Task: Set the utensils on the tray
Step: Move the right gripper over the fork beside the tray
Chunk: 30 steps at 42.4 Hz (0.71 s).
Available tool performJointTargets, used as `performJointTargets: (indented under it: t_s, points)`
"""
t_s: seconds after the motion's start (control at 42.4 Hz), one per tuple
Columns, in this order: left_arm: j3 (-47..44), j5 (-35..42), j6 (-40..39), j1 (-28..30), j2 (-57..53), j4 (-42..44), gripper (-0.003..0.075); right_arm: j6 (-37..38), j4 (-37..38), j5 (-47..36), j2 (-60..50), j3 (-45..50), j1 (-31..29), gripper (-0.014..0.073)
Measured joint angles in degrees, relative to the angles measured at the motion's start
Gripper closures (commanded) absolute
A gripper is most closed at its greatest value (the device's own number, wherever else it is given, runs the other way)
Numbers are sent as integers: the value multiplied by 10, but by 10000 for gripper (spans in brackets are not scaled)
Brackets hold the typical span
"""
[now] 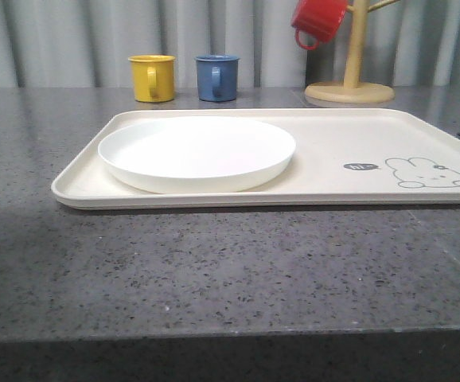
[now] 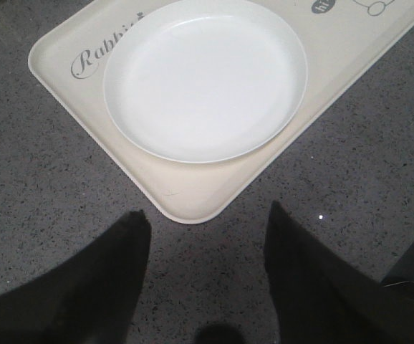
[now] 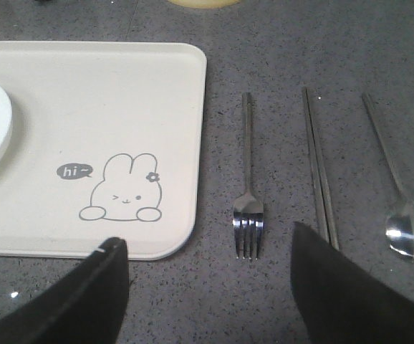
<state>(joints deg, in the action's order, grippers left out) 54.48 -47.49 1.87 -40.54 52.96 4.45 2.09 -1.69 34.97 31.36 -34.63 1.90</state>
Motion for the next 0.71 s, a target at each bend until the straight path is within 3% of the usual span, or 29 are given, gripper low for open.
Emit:
performJointTargets:
  t_s: [0.542, 0.707]
  points:
    - [-1, 4, 0, 0, -2, 0, 352, 0, 0, -15, 1, 0, 0, 83]
    - [-1, 4, 0, 0, -2, 0, 352, 0, 4, 15, 10, 0, 0, 83]
